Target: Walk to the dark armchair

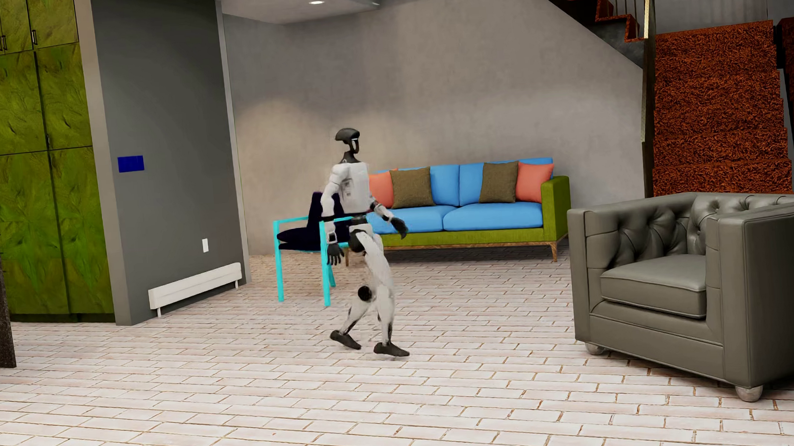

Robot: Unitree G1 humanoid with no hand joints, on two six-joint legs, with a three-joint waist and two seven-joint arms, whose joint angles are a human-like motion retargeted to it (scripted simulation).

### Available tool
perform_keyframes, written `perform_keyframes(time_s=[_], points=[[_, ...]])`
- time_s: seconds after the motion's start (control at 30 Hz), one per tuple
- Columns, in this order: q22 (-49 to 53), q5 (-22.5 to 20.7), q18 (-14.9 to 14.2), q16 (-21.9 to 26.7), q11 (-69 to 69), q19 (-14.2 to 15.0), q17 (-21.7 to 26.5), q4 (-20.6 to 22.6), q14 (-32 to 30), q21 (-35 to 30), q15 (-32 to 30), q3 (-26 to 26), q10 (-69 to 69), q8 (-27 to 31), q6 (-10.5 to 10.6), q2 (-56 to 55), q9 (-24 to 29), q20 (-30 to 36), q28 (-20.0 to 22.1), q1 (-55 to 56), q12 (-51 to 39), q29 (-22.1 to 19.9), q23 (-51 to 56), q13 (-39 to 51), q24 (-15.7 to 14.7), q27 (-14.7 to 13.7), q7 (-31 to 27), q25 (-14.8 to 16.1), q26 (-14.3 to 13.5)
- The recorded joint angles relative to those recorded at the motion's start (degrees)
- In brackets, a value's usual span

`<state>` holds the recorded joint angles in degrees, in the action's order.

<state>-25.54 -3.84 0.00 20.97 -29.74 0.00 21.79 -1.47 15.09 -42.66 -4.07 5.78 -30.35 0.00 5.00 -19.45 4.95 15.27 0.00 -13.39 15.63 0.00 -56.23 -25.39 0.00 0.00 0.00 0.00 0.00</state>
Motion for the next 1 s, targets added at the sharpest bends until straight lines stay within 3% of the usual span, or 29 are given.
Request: perform_keyframes(time_s=[0.03, 0.07, 0.1, 0.13, 0.17, 0.2, 0.23, 0.27, 0.3, 0.33, 0.37, 0.43, 0.5, 0.53, 0.57, 0.6, 0.63, 0.67, 0.7, 0.73, 0.77, 0.8, 0.83, 0.87, 0.9, 0.93, 0.97, 1.0], points=[[3.12, 1.57, 0.0, 0.76, 3.13, 0.0, 0.52, -0.43, 1.64, -2.21, 17.49, 2.74, -0.37, 0.0, -0.62, -2.49, -0.48, -1.8, 0.0, -1.92, -2.5, 0.0, -0.01, -1.94, 0.0, 0.0, 0.0, 0.0, 0.0], [5.56, 2.3, 0.0, 1.32, 2.17, 0.0, 0.79, -1.85, 2.38, -1.29, 26.16, 5.13, -0.69, 0.0, -0.36, -4.12, -0.72, -3.79, 0.0, -4.44, -4.03, 0.0, 0.46, -3.76, 0.0, 0.0, 0.0, 0.0, 0.0], [6.6, 3.44, 0.0, 1.56, 2.15, 0.0, 1.37, -2.46, 1.02, -3.02, 24.28, 8.49, -1.36, 0.0, -1.05, -5.1, -0.16, -5.74, 0.0, -7.34, -4.42, 0.0, -0.28, -4.78, 0.0, 0.0, 0.0, 0.0, 0.0], [6.13, 1.26, 0.0, 1.34, 1.05, 0.0, 1.65, -3.64, -2.62, -3.33, 14.95, 8.56, -2.69, 0.0, -0.16, -6.32, -0.83, -6.95, 0.0, -10.23, -3.5, 0.0, -0.97, -6.1, 0.0, 0.0, 0.0, 0.0, 0.0], [4.9, -0.7, 0.0, 1.15, -0.32, 0.0, 1.27, -5.79, -10.05, -1.11, 1.14, 9.55, -7.91, 0.0, 0.67, -7.18, -2.06, -7.9, 0.0, -9.38, -1.97, 0.0, -1.61, -7.23, 0.0, 0.0, 0.0, 0.0, 0.0], [1.63, -3.67, 0.0, 0.29, -5.61, 0.0, 0.95, -8.32, -20.02, -1.77, -6.99, 7.89, -17.54, 0.0, 2.62, -8.57, -2.7, -6.52, 0.0, -6.14, -0.96, 0.0, -2.8, -7.14, 0.0, 0.0, 0.0, 0.0, 0.0], [-3.43, -5.81, 0.0, -0.8, -9.43, 0.0, 1.01, -9.21, -26.61, -1.68, -7.91, 6.71, -27.2, 0.0, 3.32, -5.49, -1.67, -4.63, 0.0, -3.59, 0.42, 0.0, -3.5, -6.44, 0.0, 0.0, 0.0, 0.0, 0.0], [-9.02, -8.82, 0.0, -1.12, -10.19, 0.0, 0.53, -10.69, -24.83, 0.09, -7.2, 5.3, -39.36, 0.0, 4.19, -2.69, -0.45, -1.35, 0.0, 3.44, -0.03, 0.0, -3.67, -3.52, 0.0, 0.0, 0.0, 0.0, 0.0], [-15.24, -10.39, 0.0, -1.56, -8.43, 0.0, 0.35, -10.51, -15.89, -0.21, -3.92, 2.71, -47.35, 0.0, 4.17, 3.0, 0.88, 3.08, 0.0, 9.21, -0.77, 0.0, -2.72, -0.06, 0.0, 0.0, 0.0, 0.0, 0.0], [-20.48, -10.98, 0.0, -1.89, -5.22, 0.0, 0.79, -9.31, -6.6, 2.24, 0.17, -0.53, -50.55, 0.0, 3.5, 9.39, 0.86, 7.16, 0.0, 14.65, -0.12, 0.0, 1.38, 2.05, 0.0, 0.0, 0.0, 0.0, 0.0], [-23.68, -9.47, 0.0, -1.71, -2.81, 0.0, 0.54, -6.59, -1.71, 3.2, 4.27, -4.85, -49.02, 0.0, 1.38, 15.57, 0.94, 8.83, 0.0, 18.61, 2.19, 0.0, 3.67, 5.08, 0.0, 0.0, 0.0, 0.0, 0.0], [-28.15, -6.25, 0.0, -0.86, 1.77, 0.0, 1.55, -4.52, -1.48, 7.17, 12.21, -13.13, -34.09, 0.0, -0.94, 24.62, 0.63, 11.84, 0.0, 25.79, 6.45, 0.0, 12.19, 10.95, 0.0, 0.0, 0.0, 0.0, 0.0], [-30.28, -4.36, 0.0, -0.22, 4.81, 0.0, 1.5, -5.99, -3.08, 14.14, 17.81, -19.86, -11.13, 0.0, -2.21, 30.26, -0.5, 11.12, 0.0, 29.44, 10.6, 0.0, 18.75, 17.12, 0.0, 0.0, 0.0, 0.0, 0.0], [-31.37, -4.46, 0.0, -0.13, 5.42, 0.0, 1.92, -6.52, -8.74, 16.5, 21.0, -20.98, -1.78, 0.0, -2.06, 31.88, -1.41, 11.54, 0.0, 30.72, 11.92, 0.0, 22.06, 20.21, 0.0, 0.0, 0.0, 0.0, 0.0], [-31.46, -3.26, 0.0, -0.08, 4.97, 0.0, 2.2, -7.09, -27.44, 18.82, 23.64, -21.21, 19.81, 0.0, -2.26, 33.23, -2.48, 11.89, 0.0, 32.97, 13.57, 0.0, 23.79, 22.67, 0.0, 0.0, 0.0, 0.0, 0.0], [-31.65, -2.2, 0.0, -0.04, 4.26, 0.0, 2.93, -7.08, -26.24, 20.48, 25.23, -21.54, 23.19, 0.0, -2.35, 35.33, -2.87, 12.26, 0.0, 35.04, 14.77, 0.0, 26.88, 24.02, 0.0, 0.0, 0.0, 0.0, 0.0], [-31.95, -1.69, 0.0, -0.27, 2.65, 0.0, 2.91, -7.0, -10.02, 22.91, 25.03, -21.89, 1.57, 0.0, -2.26, 37.64, -2.55, 12.12, 0.0, 37.77, 15.58, 0.0, 29.32, 24.05, 0.0, 0.0, 0.0, 0.0, 0.0], [-32.68, -1.34, 0.0, -0.05, -0.39, 0.0, 2.29, -7.32, -11.25, 25.27, 23.62, -22.87, -4.02, 0.0, -1.94, 39.27, -3.54, 14.48, 0.0, 38.8, 15.72, 0.0, 31.48, 21.94, 0.0, 0.0, 0.0, 0.0, 0.0], [-33.47, 0.48, 0.0, -0.5, -5.48, 0.0, 1.31, -6.89, -14.73, 25.4, 18.52, -24.19, -10.35, 0.0, -3.09, 40.14, -4.03, 11.61, 0.0, 39.08, 16.33, 0.0, 29.72, 20.7, 0.0, 0.0, 0.0, 0.0, 0.0], [-34.43, 2.8, 0.0, -0.2, -12.88, 0.0, -0.78, -4.17, -13.71, 25.38, 8.82, -23.56, -15.59, 0.0, -5.06, 40.47, -3.67, 11.31, 0.0, 36.72, 16.06, 0.0, 26.05, 18.14, 0.0, 0.0, 0.0, 0.0, 0.0], [-33.09, 3.34, 0.0, 0.01, -23.54, 0.0, -1.51, -2.03, -9.87, 21.72, 0.0, -23.55, -15.74, 0.0, -5.1, 36.95, -3.36, 8.7, 0.0, 33.25, 15.09, 0.0, 22.48, 15.78, 0.0, 0.0, 0.0, 0.0, 0.0], [-31.62, 3.9, 0.0, -0.86, -37.55, 0.0, -2.01, 0.22, -9.31, 17.41, -4.12, -24.49, -14.79, 0.0, -5.39, 29.65, -3.34, 6.35, 0.0, 29.81, 13.89, 0.0, 18.71, 15.01, 0.0, 0.0, 0.0, 0.0, 0.0], [-28.5, 2.96, 0.0, -1.27, -48.43, 0.0, -2.48, 1.86, -9.68, 13.81, -3.5, -23.76, -12.43, 0.0, -5.38, 24.44, -2.4, 4.35, 0.0, 24.85, 12.09, 0.0, 3.88, 17.44, 0.0, 0.0, 0.0, 0.0, 0.0], [-25.33, 2.45, 0.0, -2.1, -53.03, 0.0, -2.49, 2.52, -7.6, 12.23, -2.14, -21.96, -10.27, 0.0, -4.46, 19.57, -2.15, 3.34, 0.0, 20.69, 10.11, 0.0, 0.51, 16.03, 0.0, 0.0, 0.0, 0.0, 0.0], [-21.62, 1.01, 0.0, -2.38, -52.94, 0.0, -2.42, 2.8, -7.13, 8.5, -2.36, -17.73, -7.62, 0.0, -3.7, 16.4, -0.68, 2.19, 0.0, 15.18, 8.0, 0.0, -2.95, 14.15, 0.0, 0.0, 0.0, 0.0, 0.0], [-17.19, 4.49, 0.0, -2.99, -46.69, 0.0, -2.95, 0.81, -7.04, 11.57, -2.66, -16.04, -6.35, 0.0, -2.06, 12.15, -1.07, 1.32, 0.0, 12.34, 6.14, 0.0, -3.76, 10.62, 0.0, 0.0, 0.0, 0.0, 0.0], [-12.06, 3.46, 0.0, -3.08, -34.95, 0.0, -3.47, 1.53, -8.62, 19.25, -8.74, -9.63, -3.57, 0.0, -2.39, 8.94, -0.47, -0.21, 0.0, 9.13, 5.34, 0.0, -2.49, 6.13, 0.0, 0.0, 0.0, 0.0, 0.0], [-8.16, 3.53, 0.0, -2.12, -18.88, 0.0, -2.07, 1.13, -11.47, 3.27, -13.88, -10.48, -0.12, 0.0, -2.18, 7.76, -1.31, -0.03, 0.0, 5.38, 3.2, 0.0, -7.19, 7.03, 0.0, 0.0, 0.0, 0.0, 0.0]])
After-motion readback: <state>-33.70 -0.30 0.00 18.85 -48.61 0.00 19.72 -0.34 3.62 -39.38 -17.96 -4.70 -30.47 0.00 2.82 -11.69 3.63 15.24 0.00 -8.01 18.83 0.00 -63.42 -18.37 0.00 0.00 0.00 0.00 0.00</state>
